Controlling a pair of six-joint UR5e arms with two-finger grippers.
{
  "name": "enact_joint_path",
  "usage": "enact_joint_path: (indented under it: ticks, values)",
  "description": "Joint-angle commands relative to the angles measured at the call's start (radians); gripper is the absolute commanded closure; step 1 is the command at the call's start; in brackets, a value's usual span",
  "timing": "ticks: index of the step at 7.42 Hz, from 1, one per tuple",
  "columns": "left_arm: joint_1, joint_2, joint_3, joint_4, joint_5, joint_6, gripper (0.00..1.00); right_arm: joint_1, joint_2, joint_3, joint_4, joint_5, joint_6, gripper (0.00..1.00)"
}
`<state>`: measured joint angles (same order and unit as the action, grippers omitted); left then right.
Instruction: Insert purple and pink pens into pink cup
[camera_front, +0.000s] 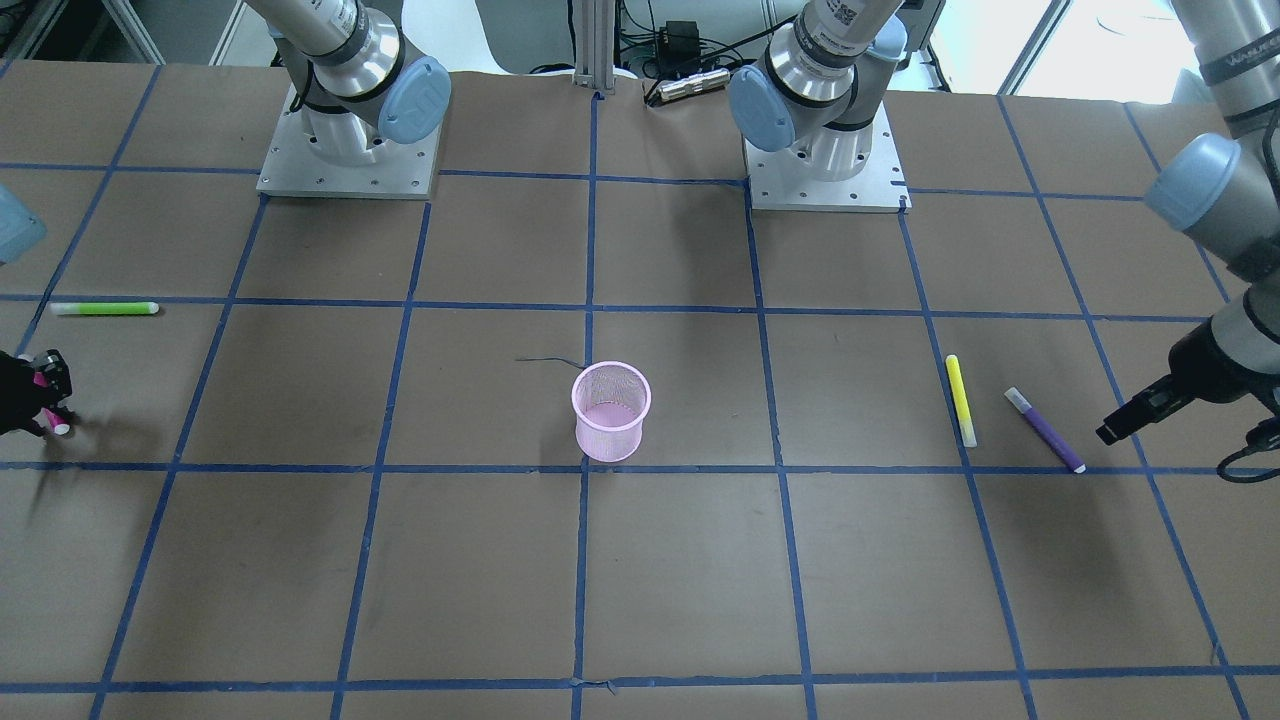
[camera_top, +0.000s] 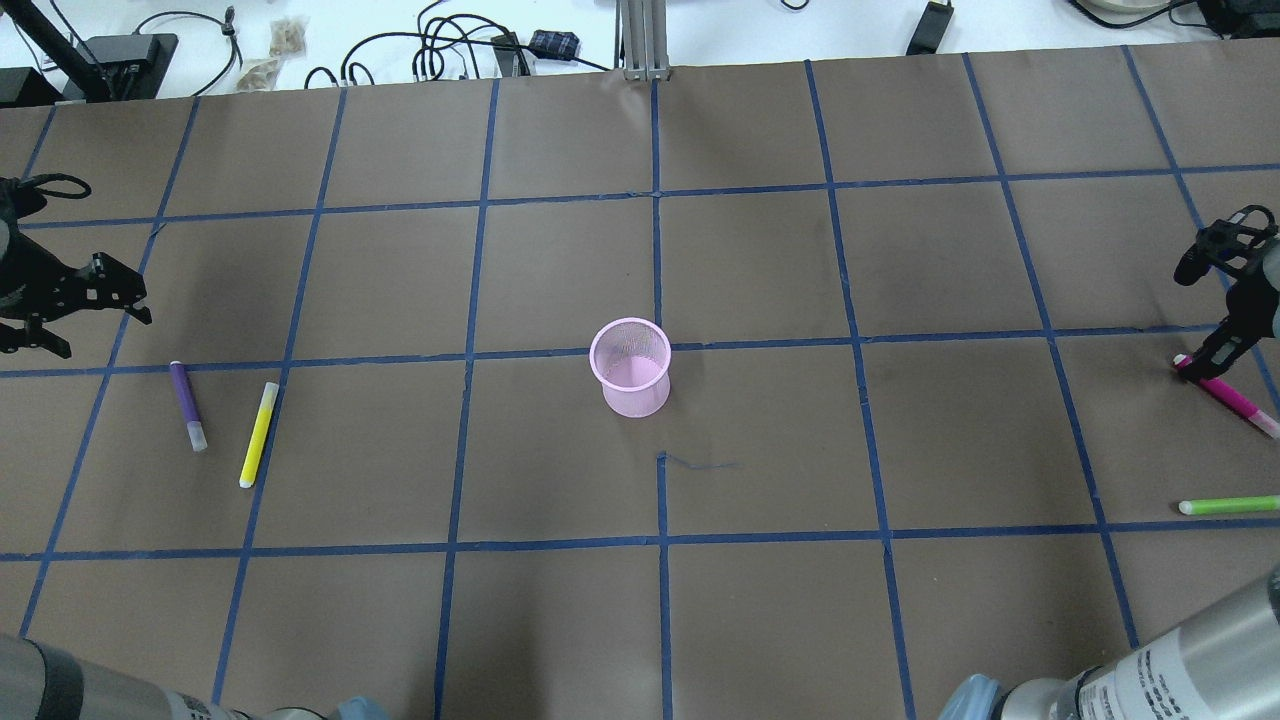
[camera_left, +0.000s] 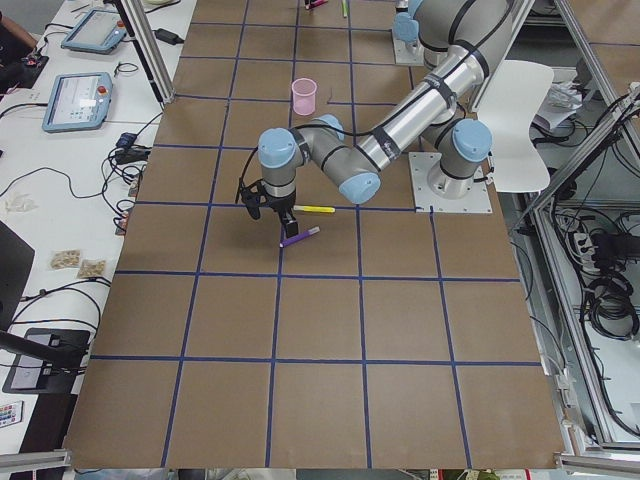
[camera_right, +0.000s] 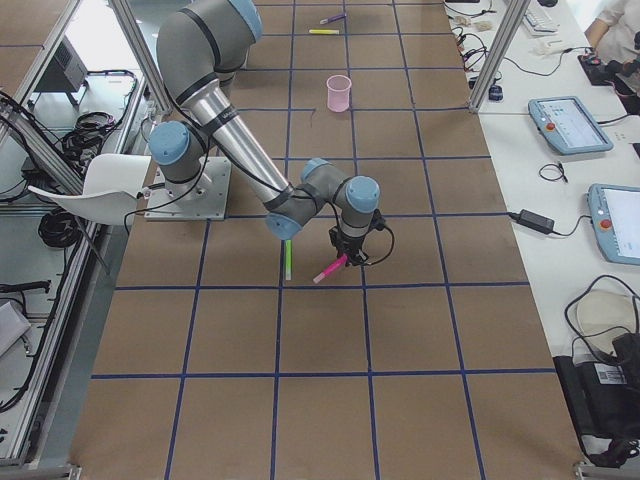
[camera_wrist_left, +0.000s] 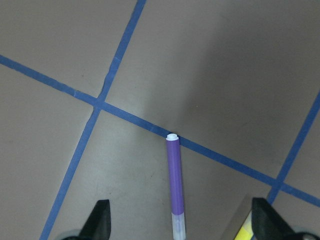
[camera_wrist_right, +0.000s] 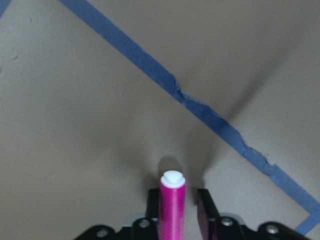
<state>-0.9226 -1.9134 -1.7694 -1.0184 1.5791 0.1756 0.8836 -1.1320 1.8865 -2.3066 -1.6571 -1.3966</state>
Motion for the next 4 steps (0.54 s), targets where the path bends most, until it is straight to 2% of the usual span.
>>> enact_joint_path:
  ticks: [1, 2, 3, 4]
  values:
    - [0.002, -0.085, -0.007, 0.065, -0.007, -0.05, 0.04, 0.0, -0.002, -0.001, 0.009, -0.001, 0.004, 1.0]
    - [0.002, -0.107, -0.005, 0.072, -0.007, -0.051, 0.04, 0.012, -0.018, -0.012, -0.003, -0.027, 0.002, 1.0]
    - [0.002, -0.117, -0.008, 0.072, -0.007, -0.05, 0.11, 0.056, -0.058, -0.057, 0.021, -0.026, 0.01, 1.0]
    - [0.002, -0.124, -0.01, 0.069, -0.004, -0.05, 0.2, 0.111, -0.118, -0.091, 0.094, 0.008, 0.049, 1.0]
